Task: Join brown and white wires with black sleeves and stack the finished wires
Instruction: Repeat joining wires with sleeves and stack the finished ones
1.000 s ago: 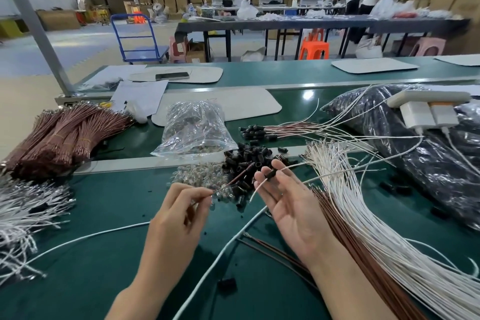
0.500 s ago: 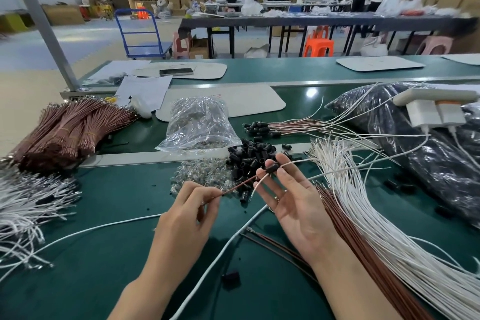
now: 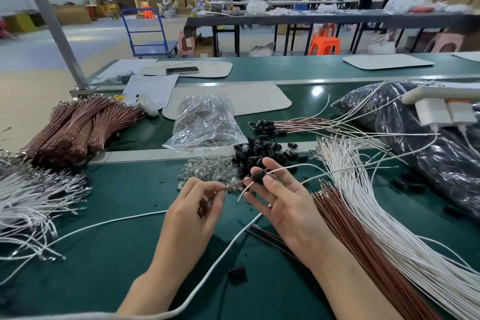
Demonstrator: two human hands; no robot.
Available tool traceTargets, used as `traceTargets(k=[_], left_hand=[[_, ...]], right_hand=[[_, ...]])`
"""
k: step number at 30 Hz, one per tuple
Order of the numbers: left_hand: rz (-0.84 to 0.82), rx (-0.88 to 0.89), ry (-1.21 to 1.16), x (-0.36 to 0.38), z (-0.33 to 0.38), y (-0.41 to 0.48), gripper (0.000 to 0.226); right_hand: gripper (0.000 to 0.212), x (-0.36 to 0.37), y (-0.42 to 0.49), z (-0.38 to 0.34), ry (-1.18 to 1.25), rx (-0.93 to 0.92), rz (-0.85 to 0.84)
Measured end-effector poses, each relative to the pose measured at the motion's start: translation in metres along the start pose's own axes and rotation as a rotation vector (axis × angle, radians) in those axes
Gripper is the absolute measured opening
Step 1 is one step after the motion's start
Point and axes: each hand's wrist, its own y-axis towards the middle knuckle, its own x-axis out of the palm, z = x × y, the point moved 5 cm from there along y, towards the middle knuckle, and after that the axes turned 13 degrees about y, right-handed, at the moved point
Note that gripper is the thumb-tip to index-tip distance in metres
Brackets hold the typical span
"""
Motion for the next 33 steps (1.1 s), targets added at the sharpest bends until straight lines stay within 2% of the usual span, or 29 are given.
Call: traceTargets(k=[6,9,14,22,29,33], left_hand=[[-0.016,0.03,0.006,0.002,0.007,-0.002,0.008],[-0.037,-0.017,0.05,0.0,0.0,-0.001,0.016],[-0.085,-0.019,0.008,-0.003,-0.007,0.001,0.01],[-0.104,0.006,-0.025,0.003,0.002,0.0,0.012],[-0.242,-0.074,-0.071,0.011,-0.006,-0.006,0.026],[-0.213,-0.049,-0.038,0.01,-0.001,-0.005,0.026]], right_hand=[[0.022,0.009,-0.005,0.012,-0.187,0.027,-0.054],[0.02,0.006,-0.003,0.001,-0.143,-0.03,-0.037],[0.025,-0.006,0.0,-0.023,-0.002,-0.085,0.015],[0.024,0.008,-0.004,0.008,-0.107,0.019,-0.062],[0.027,0.001,-0.002,-0.013,0.069,-0.039,0.0],[0.028,0.004,-0.003,-0.004,0.02,0.004,-0.027]])
